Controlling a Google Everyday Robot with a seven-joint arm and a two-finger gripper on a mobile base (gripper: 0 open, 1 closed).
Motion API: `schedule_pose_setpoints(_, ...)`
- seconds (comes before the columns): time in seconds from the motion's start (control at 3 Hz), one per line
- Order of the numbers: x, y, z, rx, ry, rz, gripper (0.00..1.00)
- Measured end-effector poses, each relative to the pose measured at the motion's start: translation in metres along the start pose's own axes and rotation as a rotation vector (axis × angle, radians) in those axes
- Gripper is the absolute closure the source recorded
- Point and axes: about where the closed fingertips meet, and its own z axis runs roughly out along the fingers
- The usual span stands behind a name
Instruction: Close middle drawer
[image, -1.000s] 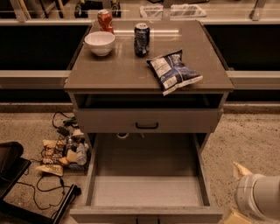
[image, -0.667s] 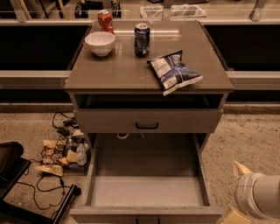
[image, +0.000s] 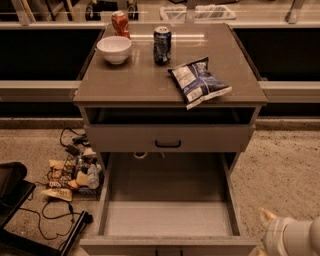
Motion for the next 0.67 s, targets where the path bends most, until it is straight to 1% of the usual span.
schedule_pose_setpoints(0.33,0.045,0.046,0.08,-0.066,-0.026,0.037,0.5)
schedule_pose_setpoints(0.67,0.063,0.069,0.119,-0.091,-0.056,0.039,0.73)
